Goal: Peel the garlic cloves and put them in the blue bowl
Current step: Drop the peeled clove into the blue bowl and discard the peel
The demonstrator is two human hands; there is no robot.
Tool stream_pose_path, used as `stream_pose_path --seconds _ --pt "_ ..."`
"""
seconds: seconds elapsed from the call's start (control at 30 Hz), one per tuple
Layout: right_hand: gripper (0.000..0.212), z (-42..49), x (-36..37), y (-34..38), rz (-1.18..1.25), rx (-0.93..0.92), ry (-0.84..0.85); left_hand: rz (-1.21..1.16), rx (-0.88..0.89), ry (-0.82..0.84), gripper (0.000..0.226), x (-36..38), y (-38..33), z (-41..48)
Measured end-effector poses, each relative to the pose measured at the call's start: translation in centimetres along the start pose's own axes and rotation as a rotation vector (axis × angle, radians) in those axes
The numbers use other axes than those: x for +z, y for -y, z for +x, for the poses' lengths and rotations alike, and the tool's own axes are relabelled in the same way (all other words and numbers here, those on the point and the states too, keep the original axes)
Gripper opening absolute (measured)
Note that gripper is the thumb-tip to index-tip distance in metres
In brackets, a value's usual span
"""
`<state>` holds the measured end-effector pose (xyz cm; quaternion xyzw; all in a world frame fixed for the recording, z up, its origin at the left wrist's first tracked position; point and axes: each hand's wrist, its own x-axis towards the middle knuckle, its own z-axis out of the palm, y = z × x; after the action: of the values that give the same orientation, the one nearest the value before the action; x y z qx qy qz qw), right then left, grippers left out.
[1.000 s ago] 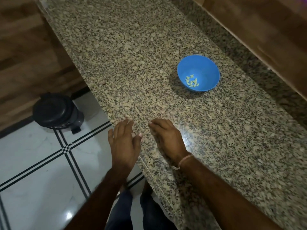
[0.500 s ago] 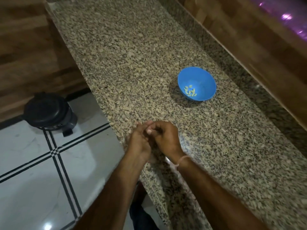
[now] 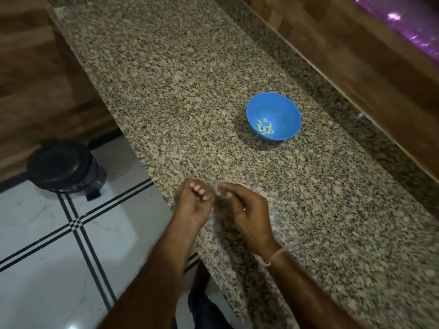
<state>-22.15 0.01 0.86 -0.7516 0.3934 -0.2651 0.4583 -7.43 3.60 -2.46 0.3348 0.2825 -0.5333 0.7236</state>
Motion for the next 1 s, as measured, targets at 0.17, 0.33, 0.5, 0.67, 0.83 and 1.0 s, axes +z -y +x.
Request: stream_pose_path --seconds 0.17,0.33,0.5,0.67,0.83,1.0 --pt "0.077 -3.3 -0.9 -7.3 -0.770 0.043 0.174 0.050 0.008 0.114 0.049 -2.0 -2.8 0.0" --pt "0.084 -1.8 2.9 -4.9 -0.887 0.048 0.232 0.065 0.001 0.148 0.055 -3.1 -4.0 -0.2" --pt "0.080 0.2 4.9 -4.1 -0.849 -0.093 0.374 0.079 0.029 0.164 0.046 -3.4 -4.8 -0.9" --pt "0.078 -4.5 2.0 -4.6 -0.855 0.101 0.279 0.061 0.029 0.160 0.046 -4.3 -5.0 -1.3" --pt "0.095 -1.3 4.8 -4.3 -0.869 0.088 0.265 0.079 0.013 0.180 0.057 -4.1 -4.5 -1.4" --pt "0.110 4.8 5.5 -4.8 -0.912 0.081 0.234 0.112 0.018 0.185 0.057 -3.4 -4.4 -1.9"
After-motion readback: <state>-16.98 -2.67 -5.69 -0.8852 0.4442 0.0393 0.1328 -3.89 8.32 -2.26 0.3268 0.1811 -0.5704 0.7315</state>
